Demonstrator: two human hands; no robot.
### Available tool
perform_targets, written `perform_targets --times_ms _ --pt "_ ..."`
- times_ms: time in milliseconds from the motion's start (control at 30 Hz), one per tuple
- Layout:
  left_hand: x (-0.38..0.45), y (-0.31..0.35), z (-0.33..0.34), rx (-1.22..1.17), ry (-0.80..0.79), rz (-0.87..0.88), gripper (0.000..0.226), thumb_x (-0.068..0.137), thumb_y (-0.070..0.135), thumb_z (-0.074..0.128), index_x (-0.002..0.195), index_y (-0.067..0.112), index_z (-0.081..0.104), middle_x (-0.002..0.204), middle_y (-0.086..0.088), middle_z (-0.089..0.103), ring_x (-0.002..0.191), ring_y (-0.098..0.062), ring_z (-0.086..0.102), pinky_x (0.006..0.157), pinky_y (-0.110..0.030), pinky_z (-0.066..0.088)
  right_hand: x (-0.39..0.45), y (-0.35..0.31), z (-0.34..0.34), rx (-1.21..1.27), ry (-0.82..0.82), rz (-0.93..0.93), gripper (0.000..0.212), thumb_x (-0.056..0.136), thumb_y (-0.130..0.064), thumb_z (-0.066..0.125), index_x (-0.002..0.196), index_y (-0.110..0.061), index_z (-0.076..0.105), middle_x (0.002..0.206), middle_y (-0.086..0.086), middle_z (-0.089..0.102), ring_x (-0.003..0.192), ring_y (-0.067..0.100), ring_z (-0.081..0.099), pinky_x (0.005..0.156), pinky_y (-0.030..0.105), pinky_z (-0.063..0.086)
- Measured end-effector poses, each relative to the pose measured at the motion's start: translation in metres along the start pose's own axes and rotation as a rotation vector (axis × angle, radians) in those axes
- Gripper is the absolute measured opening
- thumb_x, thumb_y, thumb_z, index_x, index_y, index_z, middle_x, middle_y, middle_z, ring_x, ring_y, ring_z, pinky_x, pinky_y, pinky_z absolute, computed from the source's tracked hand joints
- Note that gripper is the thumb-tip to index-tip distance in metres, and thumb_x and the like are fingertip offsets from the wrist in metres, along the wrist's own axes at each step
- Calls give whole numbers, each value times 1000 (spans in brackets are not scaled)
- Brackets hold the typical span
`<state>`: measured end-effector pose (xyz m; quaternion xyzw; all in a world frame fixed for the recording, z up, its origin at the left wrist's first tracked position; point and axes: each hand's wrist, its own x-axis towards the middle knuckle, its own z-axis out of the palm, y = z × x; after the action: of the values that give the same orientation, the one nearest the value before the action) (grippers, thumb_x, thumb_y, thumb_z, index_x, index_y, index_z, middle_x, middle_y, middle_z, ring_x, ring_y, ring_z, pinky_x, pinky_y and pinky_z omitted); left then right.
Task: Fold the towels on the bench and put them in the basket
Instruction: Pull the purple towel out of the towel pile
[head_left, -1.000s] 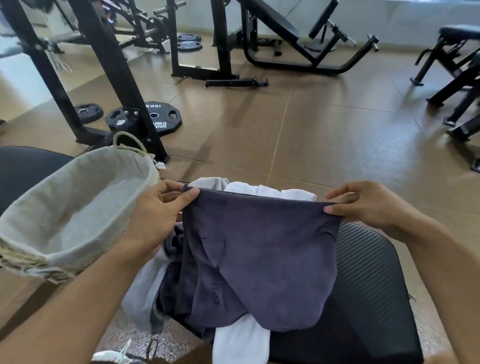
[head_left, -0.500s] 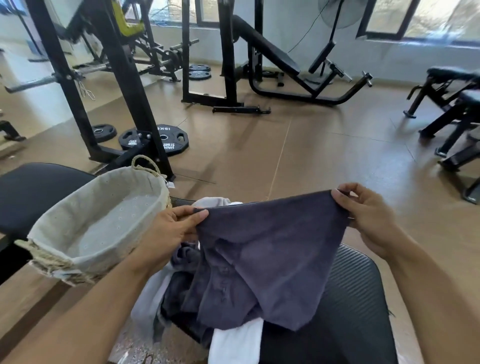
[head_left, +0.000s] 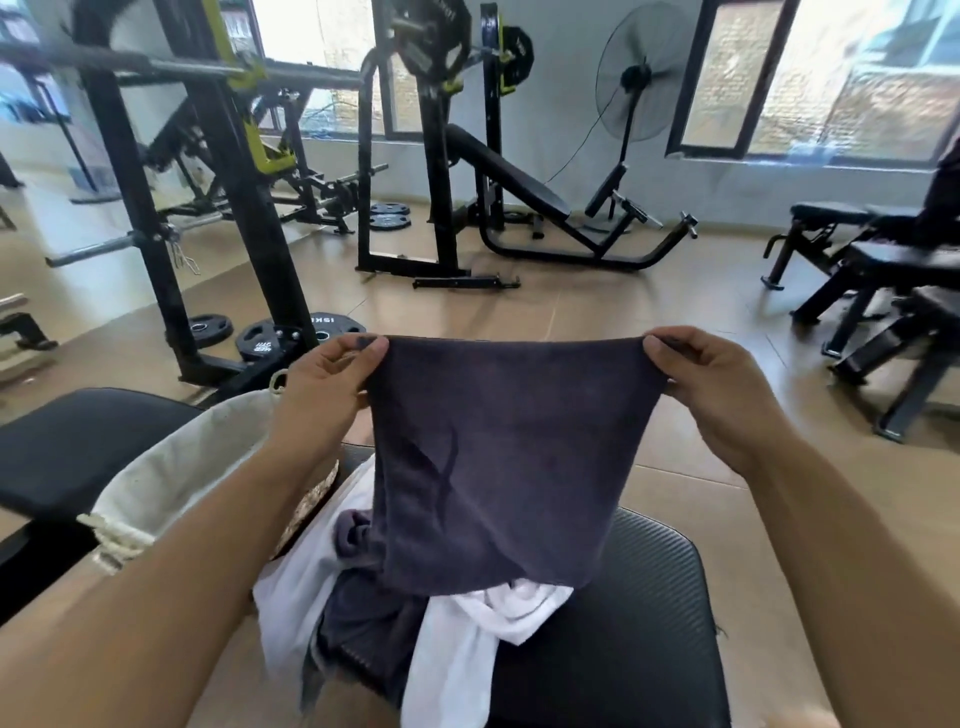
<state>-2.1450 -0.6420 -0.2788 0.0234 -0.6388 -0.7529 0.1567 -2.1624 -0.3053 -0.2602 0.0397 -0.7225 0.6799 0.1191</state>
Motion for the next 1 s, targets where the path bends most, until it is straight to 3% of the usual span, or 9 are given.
perform_targets --times_ms 133,267,300,400,500,633,733,867,1000 --pt "-7 19 4 -93 -133 -69 8 98 21 63 95 15 67 88 -3 66 82 -18 59 72 -28 48 -5 -20 -15 -32 -33 2 12 91 -6 70 90 -17 74 78 -6 75 83 13 66 83 29 59" --pt "-23 37 7 -88 -148 -23 14 95 30 63 94 16 63 79 2 63 69 -13 52 56 -22 43 -20 -43 -30 -51 -81 -27 9 84 -7 76 87 -15 73 77 -4 75 83 15 67 75 22 59" --pt "-28 42 7 -90 -204 -35 23 92 34 66 102 13 62 81 0 63 71 -14 54 55 -21 46 -27 -52 -34 -61 -134 -19 11 78 -14 82 85 -16 73 78 -2 75 83 16 67 74 22 59" --pt "-42 58 1 -150 -381 -54 54 77 44 81 112 10 60 89 -8 62 73 -16 60 58 -22 52 -45 -76 -50 -39 -262 -37 51 39 -50 99 76 -23 76 73 -2 73 70 10 68 61 18 56" --pt "-49 72 -6 -200 -375 -17 27 80 38 74 92 16 65 76 -1 65 60 -9 62 51 -18 51 -55 -92 -66 97 -294 -61 58 27 -51 102 73 -25 77 67 -3 71 58 7 66 51 17 52" --pt "-47 72 -8 -129 -308 -18 15 82 34 69 86 20 66 73 3 65 54 -5 59 46 -15 47 -58 -96 -66 31 -322 -29 63 26 -51 102 78 -24 77 67 0 71 54 9 63 44 19 49" --pt "-38 51 -9 -12 -229 -117 11 93 27 64 84 21 65 69 5 64 48 -6 57 42 -18 46 -50 -78 -61 -112 -294 75 66 30 -50 101 85 -22 77 74 4 74 57 11 63 45 21 49" --pt "-22 -13 -14 246 -219 -219 18 100 20 62 82 17 63 70 0 59 50 -9 56 43 -23 46 -25 -15 -46 -372 -228 284 31 69 -16 89 94 -10 73 87 10 78 69 15 64 54 26 51" --pt "-7 -87 -22 438 -165 -277 13 96 20 69 88 11 74 79 -6 72 69 -18 67 47 -24 48 -7 67 -20 -495 -140 363 15 79 -7 84 89 -11 74 86 8 77 73 17 67 51 27 51"
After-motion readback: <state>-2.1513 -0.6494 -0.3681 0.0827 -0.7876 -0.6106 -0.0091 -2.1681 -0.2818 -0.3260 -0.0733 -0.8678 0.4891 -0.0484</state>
